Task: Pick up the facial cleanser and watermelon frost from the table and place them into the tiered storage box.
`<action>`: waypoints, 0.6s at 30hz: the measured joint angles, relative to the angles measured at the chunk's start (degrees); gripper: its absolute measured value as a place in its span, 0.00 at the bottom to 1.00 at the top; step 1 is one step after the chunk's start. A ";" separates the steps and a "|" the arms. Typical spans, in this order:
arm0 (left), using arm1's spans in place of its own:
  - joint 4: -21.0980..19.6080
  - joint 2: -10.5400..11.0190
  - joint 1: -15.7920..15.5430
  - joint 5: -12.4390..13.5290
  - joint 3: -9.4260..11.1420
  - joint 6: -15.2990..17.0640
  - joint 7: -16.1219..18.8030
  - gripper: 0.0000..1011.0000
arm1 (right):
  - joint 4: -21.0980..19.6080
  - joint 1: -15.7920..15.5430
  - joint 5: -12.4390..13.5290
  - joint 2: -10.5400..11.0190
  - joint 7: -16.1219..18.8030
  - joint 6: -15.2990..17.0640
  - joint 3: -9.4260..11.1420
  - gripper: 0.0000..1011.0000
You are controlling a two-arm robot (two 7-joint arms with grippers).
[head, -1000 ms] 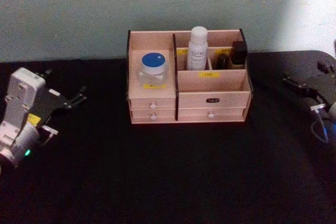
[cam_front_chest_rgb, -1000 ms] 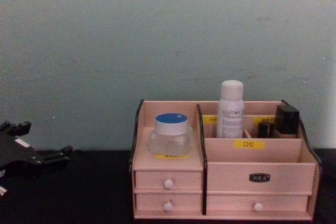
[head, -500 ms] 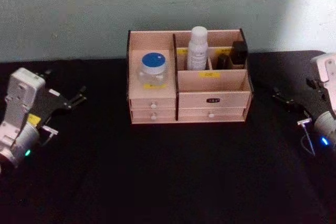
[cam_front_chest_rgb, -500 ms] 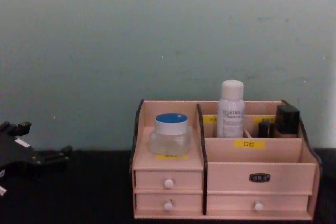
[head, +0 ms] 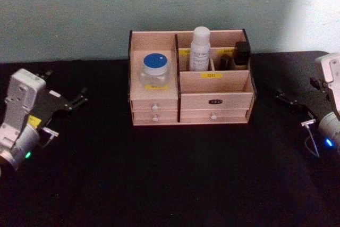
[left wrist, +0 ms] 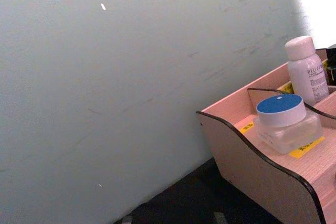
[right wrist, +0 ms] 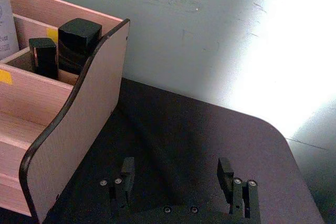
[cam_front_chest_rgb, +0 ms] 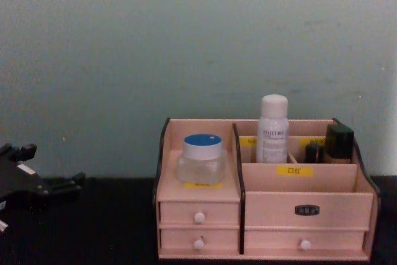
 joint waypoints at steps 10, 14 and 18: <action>0.00 0.00 0.00 0.00 0.00 0.00 0.00 0.99 | -0.07 -0.02 0.07 0.05 0.00 0.01 0.00 0.99; 0.00 0.00 0.00 0.00 0.00 0.00 0.00 0.99 | -0.10 -0.02 0.09 0.07 0.00 0.02 0.00 0.99; 0.00 0.00 0.00 0.00 0.00 0.00 0.00 0.99 | -0.12 -0.02 0.11 0.10 0.00 0.03 0.00 0.99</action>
